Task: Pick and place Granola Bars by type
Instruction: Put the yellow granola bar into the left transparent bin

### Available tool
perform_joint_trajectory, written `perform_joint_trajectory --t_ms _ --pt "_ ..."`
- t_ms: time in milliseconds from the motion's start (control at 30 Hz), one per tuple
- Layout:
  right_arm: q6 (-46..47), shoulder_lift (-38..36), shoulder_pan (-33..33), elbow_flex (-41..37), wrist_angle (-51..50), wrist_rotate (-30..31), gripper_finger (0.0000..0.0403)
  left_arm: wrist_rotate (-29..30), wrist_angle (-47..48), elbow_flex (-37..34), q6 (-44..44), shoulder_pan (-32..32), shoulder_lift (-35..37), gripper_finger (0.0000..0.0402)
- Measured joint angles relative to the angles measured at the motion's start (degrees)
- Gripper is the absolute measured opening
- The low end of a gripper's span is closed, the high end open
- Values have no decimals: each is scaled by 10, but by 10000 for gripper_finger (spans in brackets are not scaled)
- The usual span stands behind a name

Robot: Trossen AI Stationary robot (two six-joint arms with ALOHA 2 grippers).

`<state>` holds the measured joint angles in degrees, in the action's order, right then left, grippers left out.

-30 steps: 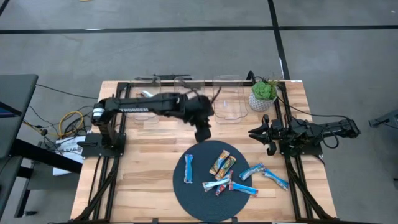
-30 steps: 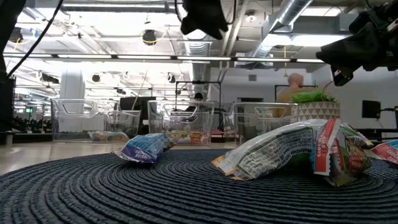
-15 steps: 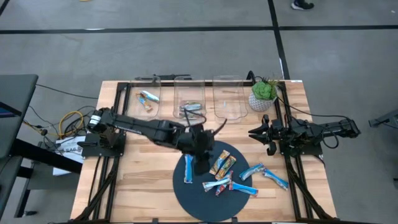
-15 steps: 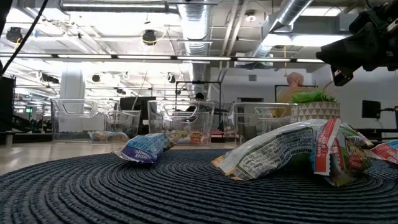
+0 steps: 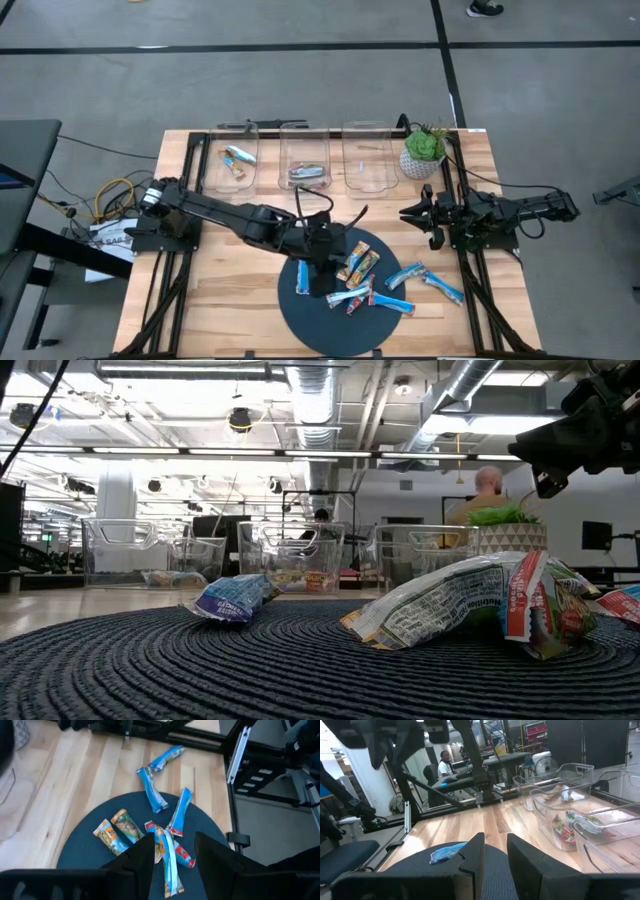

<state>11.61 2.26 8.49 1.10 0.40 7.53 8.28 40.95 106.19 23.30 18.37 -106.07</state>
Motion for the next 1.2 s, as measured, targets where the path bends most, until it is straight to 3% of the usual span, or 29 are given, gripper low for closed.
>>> perform_joint_trajectory --t_ms 333,800,1200 --pt "0 0 0 0 0 0 77 -19 -23 1 -1 0 -42 139" --pt "0 3 0 0 0 0 77 -80 -52 0 7 -1 -132 241" --pt "0 7 0 0 0 0 77 -27 -55 1 84 29 -195 234"
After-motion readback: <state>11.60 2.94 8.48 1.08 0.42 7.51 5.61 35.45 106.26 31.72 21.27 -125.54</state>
